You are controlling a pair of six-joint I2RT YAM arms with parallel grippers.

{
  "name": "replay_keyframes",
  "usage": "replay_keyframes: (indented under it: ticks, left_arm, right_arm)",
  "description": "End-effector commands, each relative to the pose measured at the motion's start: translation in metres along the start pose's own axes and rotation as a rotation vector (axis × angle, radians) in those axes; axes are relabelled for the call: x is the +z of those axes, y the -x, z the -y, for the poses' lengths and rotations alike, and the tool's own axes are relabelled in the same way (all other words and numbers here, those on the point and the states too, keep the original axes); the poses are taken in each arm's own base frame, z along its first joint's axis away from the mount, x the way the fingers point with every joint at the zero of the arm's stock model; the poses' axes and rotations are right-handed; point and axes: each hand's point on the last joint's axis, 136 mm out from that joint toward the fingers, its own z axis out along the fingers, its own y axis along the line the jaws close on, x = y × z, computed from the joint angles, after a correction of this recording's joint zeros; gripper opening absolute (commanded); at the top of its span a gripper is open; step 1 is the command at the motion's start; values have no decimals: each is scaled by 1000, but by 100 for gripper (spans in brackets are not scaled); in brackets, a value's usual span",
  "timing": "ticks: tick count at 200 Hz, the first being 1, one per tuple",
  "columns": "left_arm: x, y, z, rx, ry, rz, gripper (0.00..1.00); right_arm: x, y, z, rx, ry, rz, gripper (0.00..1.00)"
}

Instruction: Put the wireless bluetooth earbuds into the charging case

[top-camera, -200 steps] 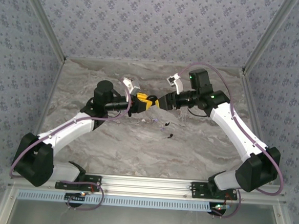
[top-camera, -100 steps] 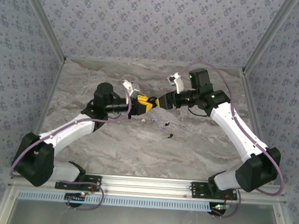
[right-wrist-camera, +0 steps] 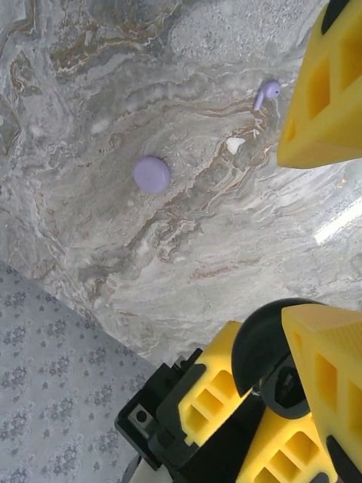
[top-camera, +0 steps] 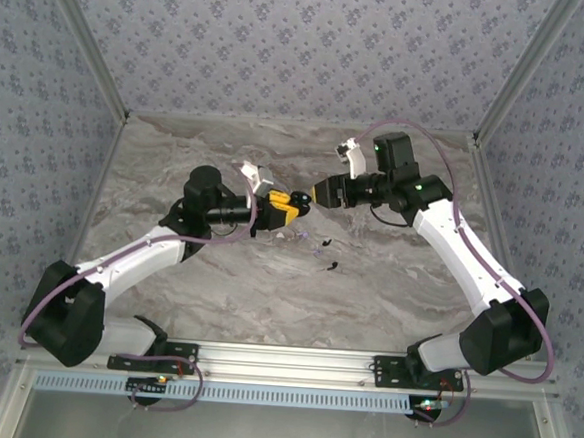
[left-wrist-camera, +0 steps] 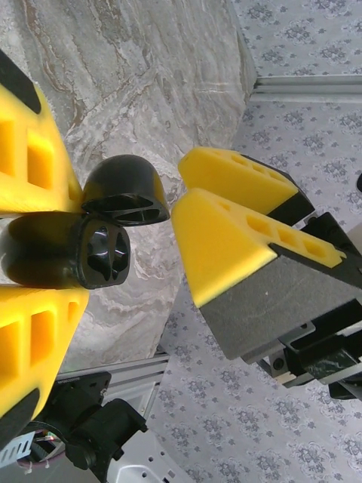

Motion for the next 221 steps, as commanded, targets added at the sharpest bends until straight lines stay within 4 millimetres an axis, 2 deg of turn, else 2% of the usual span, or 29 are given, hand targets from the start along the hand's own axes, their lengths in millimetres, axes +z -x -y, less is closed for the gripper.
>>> replay_keyframes:
  ticks: [1,11,45,62,82,84,88,112,133,157,185,221]
  left_arm:
    - [-5,18,11,65,-16,57,23]
    - [-5,18,10,63,-7,63,23]
    - [-8,18,13,48,-20,100,23]
    - [-9,18,14,36,-21,118,23]
    - [-13,19,15,26,-10,140,23]
    - [-13,19,15,25,-10,142,23]
    - [-13,19,15,24,-3,147,23]
    - [-17,18,18,23,20,161,23]
    - [-22,19,23,30,36,173,23]
    - [-26,20,28,34,49,183,23]
    - [-28,17,32,39,60,176,23]
    - [-30,16,32,36,75,174,23]
  right_arm:
    - [-16,14,0,-1,-48,69,52]
    - [-21,13,7,14,-95,81,52]
    - [-33,-5,57,124,-294,65,53]
    - [-32,-31,76,193,-342,-6,52]
    - [-26,-53,85,223,-349,-68,52]
    - [-23,-64,89,237,-353,-93,52]
    - [-20,-73,91,248,-354,-112,52]
    - [-8,-109,99,298,-352,-194,52]
    - [6,-136,96,335,-311,-253,48]
    - [23,-168,92,357,-282,-333,41]
    - [42,-185,87,361,-239,-357,30]
    - [59,-197,89,372,-254,-391,24]
